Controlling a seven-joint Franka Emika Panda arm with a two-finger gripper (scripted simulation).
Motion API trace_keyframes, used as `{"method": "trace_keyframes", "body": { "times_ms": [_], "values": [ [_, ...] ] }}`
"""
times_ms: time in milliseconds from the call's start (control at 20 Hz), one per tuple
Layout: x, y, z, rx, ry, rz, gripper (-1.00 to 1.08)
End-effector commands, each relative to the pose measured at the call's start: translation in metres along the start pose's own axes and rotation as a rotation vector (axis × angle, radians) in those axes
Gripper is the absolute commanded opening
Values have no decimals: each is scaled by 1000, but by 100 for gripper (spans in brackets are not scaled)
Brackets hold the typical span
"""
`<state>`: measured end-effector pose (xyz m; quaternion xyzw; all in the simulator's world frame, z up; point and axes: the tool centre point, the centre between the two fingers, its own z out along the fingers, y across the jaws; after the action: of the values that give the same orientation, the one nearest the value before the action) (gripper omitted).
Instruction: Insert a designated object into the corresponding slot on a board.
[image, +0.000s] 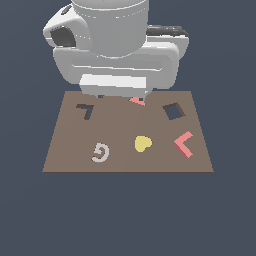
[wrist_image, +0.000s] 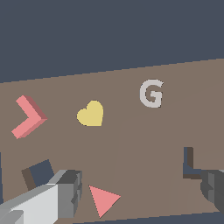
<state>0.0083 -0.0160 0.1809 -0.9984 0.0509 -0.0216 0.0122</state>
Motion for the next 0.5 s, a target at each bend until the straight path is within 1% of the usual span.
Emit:
{"method": "trace_keyframes", "body": {
  "times_ms": [0, 250, 450],
  "values": [
    [0, 0, 0, 0, 0, 0, 100],
    [3, -5, 4, 0, -2, -21, 100],
    [10, -18, 14, 0, -5, -68, 100]
  ]
}}
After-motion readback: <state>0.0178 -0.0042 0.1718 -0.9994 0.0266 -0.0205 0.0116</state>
